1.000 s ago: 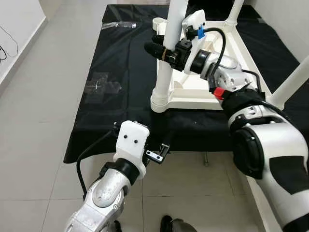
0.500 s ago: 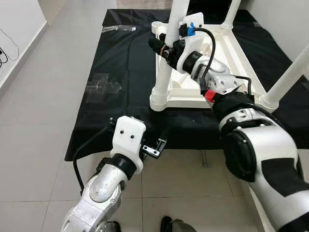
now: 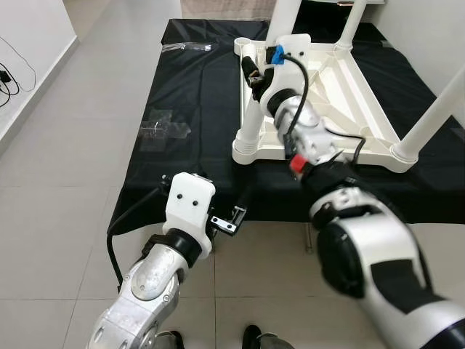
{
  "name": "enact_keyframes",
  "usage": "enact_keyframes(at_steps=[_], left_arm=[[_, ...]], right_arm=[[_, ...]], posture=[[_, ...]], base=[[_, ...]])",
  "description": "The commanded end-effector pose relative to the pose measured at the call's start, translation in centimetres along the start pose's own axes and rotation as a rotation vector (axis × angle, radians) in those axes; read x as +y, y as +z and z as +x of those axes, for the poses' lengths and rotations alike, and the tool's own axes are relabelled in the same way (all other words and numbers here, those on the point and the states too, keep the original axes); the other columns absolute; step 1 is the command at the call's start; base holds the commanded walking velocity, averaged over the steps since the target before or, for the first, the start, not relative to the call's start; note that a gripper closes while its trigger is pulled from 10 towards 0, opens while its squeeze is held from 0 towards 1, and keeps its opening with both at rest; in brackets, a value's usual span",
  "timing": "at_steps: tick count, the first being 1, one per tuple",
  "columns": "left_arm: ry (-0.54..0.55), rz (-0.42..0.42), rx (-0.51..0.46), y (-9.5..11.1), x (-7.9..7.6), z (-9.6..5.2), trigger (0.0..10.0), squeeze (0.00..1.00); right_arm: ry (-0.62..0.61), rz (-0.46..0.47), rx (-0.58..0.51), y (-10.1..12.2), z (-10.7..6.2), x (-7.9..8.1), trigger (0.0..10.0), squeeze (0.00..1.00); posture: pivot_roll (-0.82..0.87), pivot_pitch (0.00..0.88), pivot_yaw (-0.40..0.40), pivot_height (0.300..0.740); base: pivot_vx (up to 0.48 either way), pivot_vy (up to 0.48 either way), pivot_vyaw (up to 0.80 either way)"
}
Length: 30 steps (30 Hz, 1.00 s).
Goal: Building children table
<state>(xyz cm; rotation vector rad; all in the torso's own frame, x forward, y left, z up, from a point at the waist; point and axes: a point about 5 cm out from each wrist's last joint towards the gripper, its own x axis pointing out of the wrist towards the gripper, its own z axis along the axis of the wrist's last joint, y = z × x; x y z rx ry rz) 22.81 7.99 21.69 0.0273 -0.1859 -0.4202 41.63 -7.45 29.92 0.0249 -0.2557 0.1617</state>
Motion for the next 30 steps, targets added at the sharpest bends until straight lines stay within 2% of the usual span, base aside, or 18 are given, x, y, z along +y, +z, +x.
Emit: enact_keyframes(at_steps=[1, 5, 6, 8, 11, 13, 14, 17, 20, 26, 27, 30], left_arm=[[0.008, 0.023, 0.003, -0.1, 0.3, 0.0, 10.0, 0.0], [0.017, 0.029, 0.001, -0.1, 0.6, 0.0, 10.0, 0.0], [0.028, 0.037, 0.0, 0.0, 0.9, 0.0, 10.0, 0.0], [0.028, 0.037, 0.0, 0.0, 0.9, 0.0, 10.0, 0.0], [0.044, 0.046, -0.001, -0.1, 1.3, 0.0, 10.0, 0.0], [0.044, 0.046, -0.001, -0.1, 1.3, 0.0, 10.0, 0.0], [0.045, 0.047, -0.001, -0.1, 1.3, 0.0, 10.0, 0.0], [0.045, 0.047, -0.001, -0.1, 1.3, 0.0, 10.0, 0.0], [0.063, 0.063, -0.001, -0.1, 1.9, 0.0, 10.0, 0.0], [0.068, 0.07, -0.001, -0.2, 2.1, 0.1, 10.0, 0.0], [0.07, 0.072, 0.0, -0.2, 2.2, 0.1, 10.0, 0.0], [0.07, 0.072, 0.0, -0.2, 2.2, 0.1, 10.0, 0.0]], right_arm=[[-0.093, -0.05, 0.223, -4.6, -1.0, 0.2, 10.0, 0.0], [-0.135, -0.062, 0.252, -4.7, -1.0, 0.8, 10.0, 0.0], [-0.199, -0.07, 0.299, -5.0, -1.1, 1.3, 10.0, 0.0], [-0.199, -0.07, 0.299, -5.0, -1.1, 1.3, 10.0, 0.0], [-0.435, 0.051, 0.446, -6.1, -1.8, 2.1, 10.0, 0.0], [-0.435, 0.051, 0.446, -6.1, -1.8, 2.1, 10.0, 0.0], [-0.487, 0.085, 0.464, -6.2, -2.0, 2.2, 10.0, 0.0], [-0.487, 0.085, 0.464, -6.2, -2.0, 2.2, 10.0, 0.0], [-0.667, 0.161, 0.48, -6.4, -2.8, 2.2, 10.0, 0.0], [-0.686, 0.178, 0.472, -6.2, -2.8, 2.4, 10.0, 0.0], [-0.634, 0.207, 0.383, -4.7, -2.1, 2.5, 10.0, 0.0], [-0.634, 0.207, 0.383, -4.7, -2.1, 2.5, 10.0, 0.0]], posture=[[0.12, 0.257, -0.076, 0.74], [0.12, 0.259, -0.08, 0.74], [0.12, 0.256, -0.083, 0.74], [0.12, 0.256, -0.083, 0.74], [0.12, 0.256, -0.086, 0.74], [0.12, 0.256, -0.086, 0.74], [0.12, 0.256, -0.086, 0.74], [0.12, 0.256, -0.086, 0.74], [0.12, 0.244, -0.093, 0.74], [0.12, 0.236, -0.093, 0.74], [0.12, 0.232, -0.094, 0.74], [0.12, 0.232, -0.094, 0.74]], base=[[0.0, 0.0, 0.0], [0.0, 0.0, 0.0], [0.0, 0.0, 0.0], [0.0, 0.0, 0.0], [0.0, 0.0, 0.0], [0.0, 0.0, 0.0], [0.0, 0.0, 0.0], [0.0, 0.0, 0.0], [0.0, 0.0, 0.0], [0.0, 0.0, 0.0], [0.0, 0.0, 0.0], [0.0, 0.0, 0.0]])
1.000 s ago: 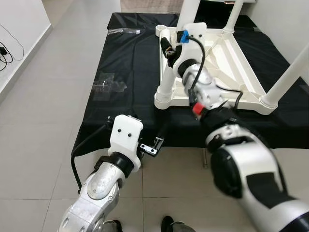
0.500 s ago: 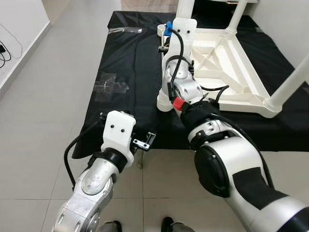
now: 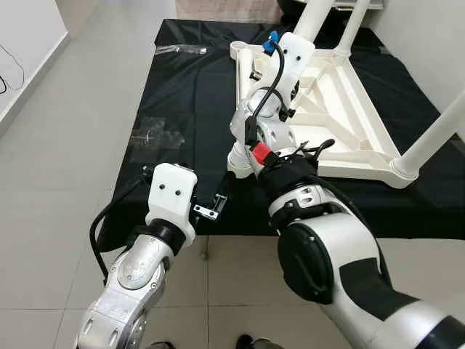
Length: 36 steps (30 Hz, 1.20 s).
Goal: Building children table
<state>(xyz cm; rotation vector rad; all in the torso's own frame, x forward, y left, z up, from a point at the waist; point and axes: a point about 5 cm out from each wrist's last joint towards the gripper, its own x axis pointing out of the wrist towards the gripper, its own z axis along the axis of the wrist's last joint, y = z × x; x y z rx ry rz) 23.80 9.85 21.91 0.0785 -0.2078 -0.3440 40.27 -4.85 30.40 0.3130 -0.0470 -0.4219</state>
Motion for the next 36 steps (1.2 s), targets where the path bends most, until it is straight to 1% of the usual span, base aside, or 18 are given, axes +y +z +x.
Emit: enact_keyframes(at_steps=[1, 3, 4, 5, 6, 7, 8, 10, 11, 12, 13, 14, 15, 16, 20, 23, 24, 36], left_arm=[[0.0, 0.013, 0.01, -0.4, 0.1, -0.1, 10.0, 0.0], [0.0, 0.013, 0.01, -0.4, 0.1, -0.1, 10.0, 0.0], [0.0, 0.013, 0.012, -0.5, 0.1, 0.0, 10.0, 0.0], [-0.003, 0.015, 0.015, -0.6, 0.1, 0.0, 10.0, 0.0], [-0.003, 0.015, 0.015, -0.6, 0.1, 0.0, 10.0, 0.0], [-0.005, 0.017, 0.017, -0.6, 0.1, 0.1, 10.0, 0.0], [-0.002, 0.022, 0.028, -0.8, 0.2, 0.2, 10.0, 0.0], [-0.002, 0.022, 0.028, -0.8, 0.2, 0.2, 10.0, 0.0], [-0.011, 0.029, 0.038, -0.9, 0.3, 0.3, 10.0, 0.0], [-0.011, 0.029, 0.038, -0.9, 0.3, 0.3, 10.0, 0.0], [-0.023, 0.037, 0.049, -1.0, 0.4, 0.4, 10.0, 0.0], [-0.032, 0.041, 0.067, -1.3, 0.5, 0.5, 10.0, 1.0], [-0.032, 0.041, 0.067, -1.3, 0.5, 0.5, 10.0, 1.0], [-0.065, 0.029, 0.077, -1.4, 0.7, 0.7, 10.0, 1.0], [-0.071, 0.047, 0.098, -1.7, 1.0, 0.9, 10.0, 1.0], [-0.094, 0.102, 0.122, -1.8, 1.2, 1.4, 10.0, 1.0], [-0.11, 0.143, 0.143, -1.8, 1.6, 1.8, 10.0, 0.0], [-0.139, 0.198, 0.214, -3.0, 3.0, 2.2, 10.0, 0.0]], right_arm=[[0.008, -0.042, 0.113, -3.6, 0.5, -1.4, 10.0, 0.0], [0.008, -0.042, 0.113, -3.6, 0.5, -1.4, 10.0, 0.0], [0.054, -0.002, 0.025, -1.5, 0.9, -1.2, 10.0, 0.0], [0.207, 0.082, -0.107, 1.7, 1.1, -0.8, 10.0, 0.0], [0.207, 0.082, -0.107, 1.7, 1.1, -0.8, 10.0, 0.0], [0.308, 0.129, -0.195, 3.7, 1.0, -0.6, 10.0, 0.0], [0.469, 0.168, -0.271, 5.5, 0.4, -0.3, 10.0, 0.0], [0.469, 0.168, -0.271, 5.5, 0.4, -0.3, 10.0, 0.0], [0.618, 0.201, -0.297, 6.5, -0.2, -0.1, 10.0, 0.0], [0.618, 0.201, -0.297, 6.5, -0.2, -0.1, 10.0, 0.0], [0.738, 0.208, -0.305, 6.7, -0.6, -0.3, 10.0, 0.0], [0.851, 0.213, -0.283, 6.4, -0.9, -0.6, 10.0, 0.0], [0.851, 0.213, -0.283, 6.4, -0.9, -0.6, 10.0, 0.0], [0.934, 0.185, -0.246, 5.4, -0.9, -1.5, 10.0, 0.0], [0.97, 0.179, -0.219, 4.5, -0.8, -2.4, 10.0, 0.0], [1.114, 0.184, -0.167, 3.6, -2.1, -2.5, 10.0, 0.0], [1.185, 0.165, -0.123, 2.6, -2.8, -2.6, 10.0, 0.0], [1.315, 0.144, -0.021, 0.8, -3.9, -3.6, 10.0, 0.0]], posture=[[0.12, 0.227, -0.093, 0.74], [0.12, 0.227, -0.093, 0.74], [0.12, 0.222, -0.093, 0.74], [0.12, 0.209, -0.09, 0.74], [0.12, 0.209, -0.09, 0.74], [0.12, 0.206, -0.089, 0.74], [0.11, 0.201, -0.085, 0.74], [0.11, 0.201, -0.085, 0.74], [0.11, 0.194, -0.082, 0.74], [0.11, 0.194, -0.082, 0.74], [0.11, 0.187, -0.079, 0.74], [0.11, 0.183, -0.075, 0.74], [0.11, 0.183, -0.075, 0.74], [0.11, 0.181, -0.071, 0.74], [0.11, 0.178, -0.067, 0.74], [0.12, 0.178, -0.058, 0.74], [0.12, 0.175, -0.059, 0.74], [0.12, 0.176, -0.051, 0.74]], base=[[0.0, 0.0, 0.0], [0.0, 0.0, 0.0], [0.0, 0.0, 0.0], [0.0, 0.0, 0.0], [0.0, 0.0, 0.0], [0.0, 0.0, 0.0], [0.0, 0.0, 0.0], [0.0, 0.0, 0.0], [0.0, 0.0, 0.0], [0.0, 0.0, 0.0], [0.0, 0.0, 0.0], [0.0, 0.0, 0.0], [0.0, 0.0, 0.0], [0.0, 0.0, 0.0], [0.0, 0.0, 0.0], [0.0, 0.0, 0.0], [0.0, 0.0, 0.0], [0.0, 0.0, 0.0]])
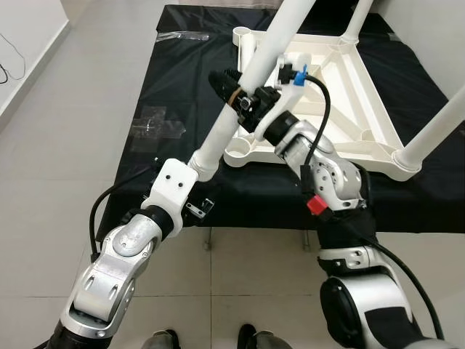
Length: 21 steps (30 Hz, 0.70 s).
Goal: Building children table
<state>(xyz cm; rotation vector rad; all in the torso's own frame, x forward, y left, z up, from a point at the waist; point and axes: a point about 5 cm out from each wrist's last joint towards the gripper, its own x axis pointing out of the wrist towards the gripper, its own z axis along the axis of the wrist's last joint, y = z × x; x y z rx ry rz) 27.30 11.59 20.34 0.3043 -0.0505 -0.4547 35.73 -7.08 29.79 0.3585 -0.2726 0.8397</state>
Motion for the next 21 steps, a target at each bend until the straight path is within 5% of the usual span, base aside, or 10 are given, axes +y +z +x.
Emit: enact_keyframes(at_steps=[1, 21], left_arm=[[0.0, 0.014, 0.031, -0.7, 0.2, -0.1, 10.0, 0.0], [-0.015, 0.034, 0.06, -1.8, 0.3, 0.3, 10.0, 0.0]], right_arm=[[0.047, 0.001, -0.003, 0.1, 0.1, 0.8, 10.0, 0.0], [0.195, 0.081, 0.071, -1.2, -0.8, 3.7, 10.0, 0.0]], posture=[[0.12, 0.176, -0.051, 0.74], [0.11, 0.178, -0.051, 0.74]], base=[[0.0, 0.0, 0.0], [0.0, 0.0, 0.0]])
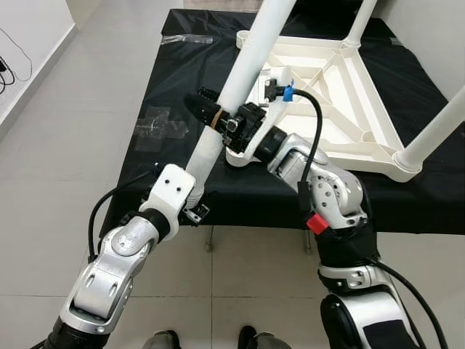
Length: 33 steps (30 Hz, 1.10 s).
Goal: Building children table
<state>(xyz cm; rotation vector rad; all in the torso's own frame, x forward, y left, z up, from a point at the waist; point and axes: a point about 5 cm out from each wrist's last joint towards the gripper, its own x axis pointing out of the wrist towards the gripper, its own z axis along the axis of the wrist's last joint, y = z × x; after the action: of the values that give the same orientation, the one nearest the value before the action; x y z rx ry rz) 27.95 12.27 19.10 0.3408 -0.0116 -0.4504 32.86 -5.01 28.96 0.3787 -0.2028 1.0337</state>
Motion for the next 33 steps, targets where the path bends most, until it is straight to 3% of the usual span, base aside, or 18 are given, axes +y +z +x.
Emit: enact_keyframes(at_steps=[1, 2, 3, 12, 13, 14, 16, 21, 25, 26, 28, 33], left_arm=[[-0.016, 0.006, 0.007, -0.3, -0.3, 0.1, 3.7, 0.0], [-0.016, 0.006, 0.007, -0.3, -0.3, 0.1, 3.7, 0.0], [-0.028, 0.004, -0.007, -0.3, -0.5, 0.1, 0.0, 0.0], [-0.051, 0.015, -0.026, -0.3, -1.0, -0.1, 0.0, 0.0], [-0.039, 0.018, -0.015, -0.4, -0.9, -0.1, 10.0, 0.0], [-0.039, 0.018, -0.015, -0.4, -0.9, -0.1, 10.0, 0.0], [-0.02, 0.013, -0.002, -0.4, -0.8, -0.1, 10.0, 0.0], [-0.039, -0.015, 0.0, -0.5, -0.8, -0.4, 10.0, 0.0], [-0.129, -0.087, -0.004, -0.6, -1.2, -1.1, 10.0, 0.0], [-0.19, -0.121, -0.003, -0.7, -1.5, -1.5, 10.0, 0.0], [-0.334, -0.223, 0.01, -0.8, -2.6, -2.3, 10.0, 0.0], [-0.423, -0.269, 0.025, -1.0, -3.3, -3.0, 10.0, 0.0]], right_arm=[[0.029, 0.01, 0.004, -0.2, 0.0, 0.7, 10.0, 0.0], [0.029, 0.01, 0.004, -0.2, 0.0, 0.7, 10.0, 0.0], [0.034, 0.017, 0.009, -0.4, 0.0, 1.0, 10.0, 0.0], [0.034, 0.017, 0.018, -0.6, -0.1, 1.3, 10.0, 0.0], [0.027, 0.01, 0.018, -0.6, -0.1, 1.3, 10.0, 0.0], [0.027, 0.01, 0.018, -0.6, -0.1, 1.3, 10.0, 0.0], [-0.047, -0.007, -0.013, -0.3, -0.2, 0.1, 10.0, 1.0], [-0.054, 0.012, -0.031, 0.0, -0.6, -0.6, 10.0, 1.0], [0.003, 0.022, -0.014, 0.2, -1.3, -1.2, 10.0, 1.0], [0.034, 0.02, 0.006, 0.2, -1.7, -1.6, 10.0, 0.0], [0.153, 0.034, 0.051, 0.1, -2.8, -2.1, 10.0, 0.0], [0.236, 0.059, 0.078, 0.1, -3.5, -2.2, 10.0, 0.0]], posture=[[0.11, 0.176, -0.051, 0.74], [0.11, 0.176, -0.051, 0.74], [0.11, 0.176, -0.051, 0.74], [0.11, 0.176, -0.055, 0.74], [0.11, 0.178, -0.055, 0.74], [0.11, 0.178, -0.055, 0.74], [0.11, 0.175, -0.056, 0.74], [0.11, 0.17, -0.055, 0.74], [0.12, 0.162, -0.05, 0.74], [0.12, 0.16, -0.046, 0.74], [0.13, 0.154, -0.039, 0.74], [0.13, 0.153, -0.035, 0.74]], base=[[0.0, 0.0, 0.0], [0.0, 0.0, 0.0], [0.0, 0.0, 0.0], [0.0, 0.0, 0.0], [0.0, 0.0, 0.0], [0.0, 0.0, 0.0], [0.0, 0.0, 0.0], [0.0, 0.0, 0.0], [0.0, 0.0, 0.0], [0.0, 0.0, 0.0], [0.0, 0.0, 0.0], [0.0, 0.0, 0.0]])
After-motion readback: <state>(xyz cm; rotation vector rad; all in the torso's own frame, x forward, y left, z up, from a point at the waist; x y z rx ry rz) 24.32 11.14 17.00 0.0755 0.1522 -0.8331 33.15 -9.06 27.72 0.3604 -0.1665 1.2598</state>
